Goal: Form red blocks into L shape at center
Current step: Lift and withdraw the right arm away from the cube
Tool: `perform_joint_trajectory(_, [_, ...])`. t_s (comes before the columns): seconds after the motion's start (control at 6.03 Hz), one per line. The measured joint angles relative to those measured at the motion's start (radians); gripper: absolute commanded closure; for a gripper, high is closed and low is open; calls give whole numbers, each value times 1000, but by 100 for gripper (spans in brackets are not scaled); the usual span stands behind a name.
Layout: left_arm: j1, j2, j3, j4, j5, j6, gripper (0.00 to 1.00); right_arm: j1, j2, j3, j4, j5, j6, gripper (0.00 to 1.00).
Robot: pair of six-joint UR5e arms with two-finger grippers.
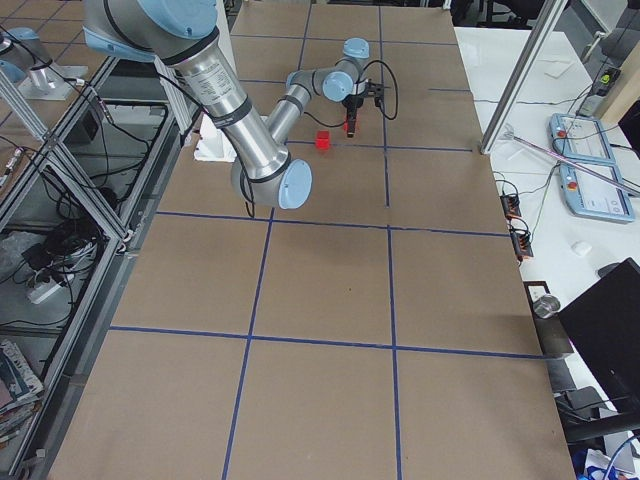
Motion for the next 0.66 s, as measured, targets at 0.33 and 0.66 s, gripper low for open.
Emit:
perform_joint_trajectory(0.33, [106,-23,-60,-29,-6,-40,0,198,-120,17,-12,114,-285,1])
perform_joint_trajectory(0.66, [249,-118,-89,-30,-2,-230,0,367,-291,69,-13,161,-623,1])
